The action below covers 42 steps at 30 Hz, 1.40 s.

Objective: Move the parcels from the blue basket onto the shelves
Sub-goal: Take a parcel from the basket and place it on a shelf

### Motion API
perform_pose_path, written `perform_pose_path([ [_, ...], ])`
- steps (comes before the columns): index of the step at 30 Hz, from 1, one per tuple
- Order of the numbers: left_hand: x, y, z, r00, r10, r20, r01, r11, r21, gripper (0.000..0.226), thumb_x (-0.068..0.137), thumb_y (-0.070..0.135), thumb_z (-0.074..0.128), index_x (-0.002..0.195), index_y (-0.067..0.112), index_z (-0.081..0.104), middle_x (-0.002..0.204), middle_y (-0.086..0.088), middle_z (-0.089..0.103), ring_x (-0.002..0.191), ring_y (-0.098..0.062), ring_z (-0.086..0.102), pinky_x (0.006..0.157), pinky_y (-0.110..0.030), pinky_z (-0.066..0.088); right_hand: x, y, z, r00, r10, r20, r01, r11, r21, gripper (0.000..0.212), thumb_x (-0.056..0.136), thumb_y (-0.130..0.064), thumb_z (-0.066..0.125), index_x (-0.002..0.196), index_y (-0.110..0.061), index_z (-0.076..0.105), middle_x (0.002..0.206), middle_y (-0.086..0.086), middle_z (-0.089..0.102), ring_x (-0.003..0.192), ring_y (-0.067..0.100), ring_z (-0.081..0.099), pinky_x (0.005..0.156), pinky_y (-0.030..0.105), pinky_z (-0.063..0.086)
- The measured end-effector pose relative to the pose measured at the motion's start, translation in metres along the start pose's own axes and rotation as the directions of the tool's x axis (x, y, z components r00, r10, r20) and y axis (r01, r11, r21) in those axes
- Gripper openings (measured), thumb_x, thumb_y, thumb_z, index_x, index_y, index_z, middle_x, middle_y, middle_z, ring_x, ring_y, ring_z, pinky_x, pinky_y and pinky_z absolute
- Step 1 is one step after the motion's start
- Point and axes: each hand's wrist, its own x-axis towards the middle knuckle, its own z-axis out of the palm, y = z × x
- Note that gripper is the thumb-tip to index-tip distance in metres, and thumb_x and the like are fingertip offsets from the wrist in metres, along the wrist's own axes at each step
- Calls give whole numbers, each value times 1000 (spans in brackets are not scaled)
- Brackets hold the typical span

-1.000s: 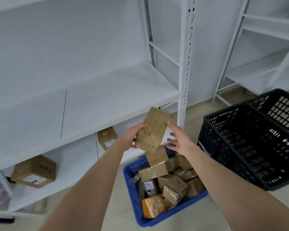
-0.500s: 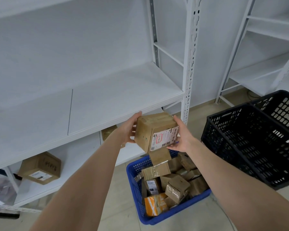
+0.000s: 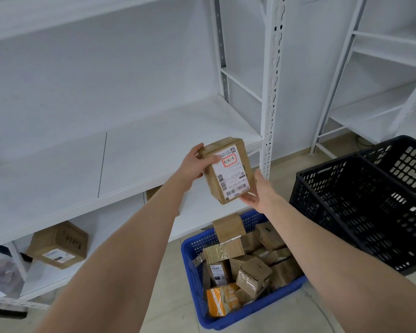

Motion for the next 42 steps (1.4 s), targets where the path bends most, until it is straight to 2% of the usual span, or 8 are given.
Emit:
perform_pose_path([
  [4,6,18,-2,1000,9,-17,-8,999,31,65,85,32,69,142,27,38,130,-7,57,110,-21,57,81,-33,47,-5,-13,-4,992,-79,103,74,996,57,31,88,-30,69,111,-12,60,105,12,71,99,26,67,86,39,57],
  [9,7,31,6,990,101,-96,-86,984,158,53,87,35,67,134,22,47,124,-7,58,100,-19,55,76,-31,46,-7,-24,-3,986,-118,119,117,993,13,28,88,-15,68,114,-11,61,107,11,72,104,23,66,86,35,56],
  [15,1,32,3,998,-62,-6,62,989,138,75,77,41,75,133,17,32,121,-10,59,106,-22,60,82,-33,52,-5,-50,0,972,-233,27,229,968,103,36,84,-17,73,116,-13,58,109,9,70,104,24,66,96,43,52],
  [23,-11,19,35,980,-186,-70,166,959,-229,45,83,39,69,112,7,56,107,-10,58,99,-25,59,90,-38,54,-11,-43,9,977,-17,213,10,999,31,93,73,-53,77,148,-30,27,146,21,34,131,47,39,106,62,34],
  [28,-19,15,33,955,-286,76,290,956,-50,79,78,57,66,137,10,42,137,-11,47,127,-34,45,102,-52,40,-6,-46,4,970,-116,212,82,984,160,59,80,-36,75,130,-31,45,135,15,51,126,40,45,104,67,31],
  [32,-13,23,22,978,-156,-137,146,986,-80,92,79,63,61,151,25,17,149,-2,37,133,-26,39,104,-49,34,-4,-59,3,959,-163,234,164,986,16,53,81,-32,74,128,-32,49,122,10,61,116,36,54,99,64,39],
  [37,-14,35,18,991,-129,-31,126,989,-78,81,75,54,71,144,41,30,113,3,69,101,-21,67,92,-49,52,-13,-60,18,961,-124,246,155,982,-109,35,80,-34,75,107,-14,63,108,14,69,101,32,66,90,48,54],
  [42,-20,37,22,989,-33,-146,14,992,-127,64,87,35,66,142,39,34,105,0,70,89,-19,69,76,-40,57,-13,-60,24,963,-76,260,129,973,-193,46,76,-52,74,107,-20,64,113,9,68,109,34,61,98,56,46],
])
